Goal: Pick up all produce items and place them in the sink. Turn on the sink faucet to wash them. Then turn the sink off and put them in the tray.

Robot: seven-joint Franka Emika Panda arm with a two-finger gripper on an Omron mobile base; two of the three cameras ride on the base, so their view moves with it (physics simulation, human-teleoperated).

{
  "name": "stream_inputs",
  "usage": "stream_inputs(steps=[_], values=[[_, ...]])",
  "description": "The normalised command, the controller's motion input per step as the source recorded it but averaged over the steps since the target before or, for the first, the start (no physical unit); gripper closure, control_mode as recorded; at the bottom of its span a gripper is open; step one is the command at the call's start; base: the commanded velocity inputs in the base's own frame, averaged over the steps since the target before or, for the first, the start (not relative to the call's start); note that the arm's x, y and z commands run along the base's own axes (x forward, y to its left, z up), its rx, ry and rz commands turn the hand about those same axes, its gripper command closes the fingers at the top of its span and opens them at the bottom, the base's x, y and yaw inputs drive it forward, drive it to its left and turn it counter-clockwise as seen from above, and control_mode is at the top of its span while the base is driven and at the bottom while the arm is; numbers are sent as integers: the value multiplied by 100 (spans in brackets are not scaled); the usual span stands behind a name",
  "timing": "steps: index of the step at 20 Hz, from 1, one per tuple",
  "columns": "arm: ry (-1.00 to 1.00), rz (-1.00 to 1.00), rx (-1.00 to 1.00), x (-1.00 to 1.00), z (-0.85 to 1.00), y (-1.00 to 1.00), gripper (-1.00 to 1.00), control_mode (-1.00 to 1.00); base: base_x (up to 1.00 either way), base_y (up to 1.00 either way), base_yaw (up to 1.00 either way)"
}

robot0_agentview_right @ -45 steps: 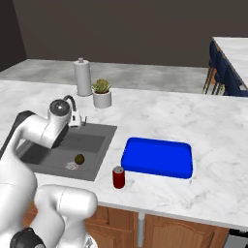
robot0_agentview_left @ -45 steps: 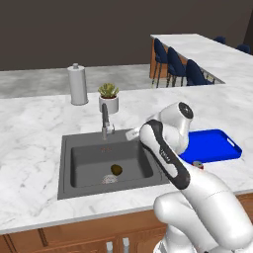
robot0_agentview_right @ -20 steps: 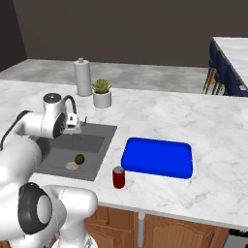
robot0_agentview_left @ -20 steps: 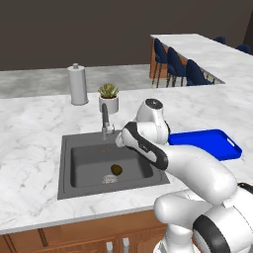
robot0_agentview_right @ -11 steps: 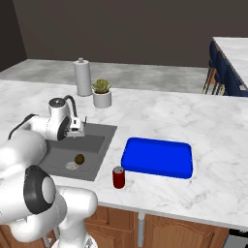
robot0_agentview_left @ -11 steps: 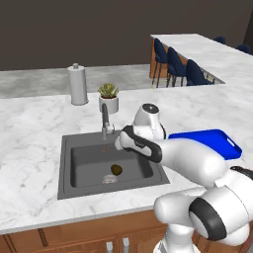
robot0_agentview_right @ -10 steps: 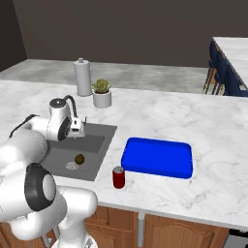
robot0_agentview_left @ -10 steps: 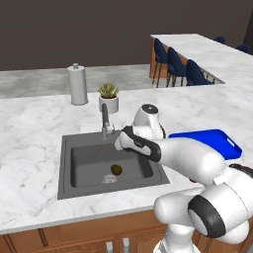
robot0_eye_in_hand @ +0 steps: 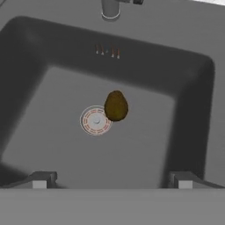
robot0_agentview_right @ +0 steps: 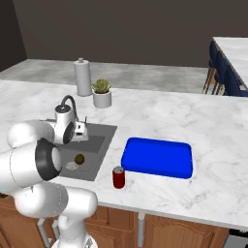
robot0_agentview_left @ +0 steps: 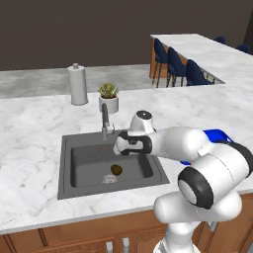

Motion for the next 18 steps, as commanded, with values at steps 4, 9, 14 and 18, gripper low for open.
stream_inputs(steps=[4,9,14,18], values=[[4,0,-2,31,-36,1,-100,-100,0,0,0],[5,0,-2,28,-34,3,-100,-100,0,0,0],[6,0,-1,26,-34,8,-100,-100,0,0,0],[6,0,-1,28,-33,14,-100,-100,0,0,0]])
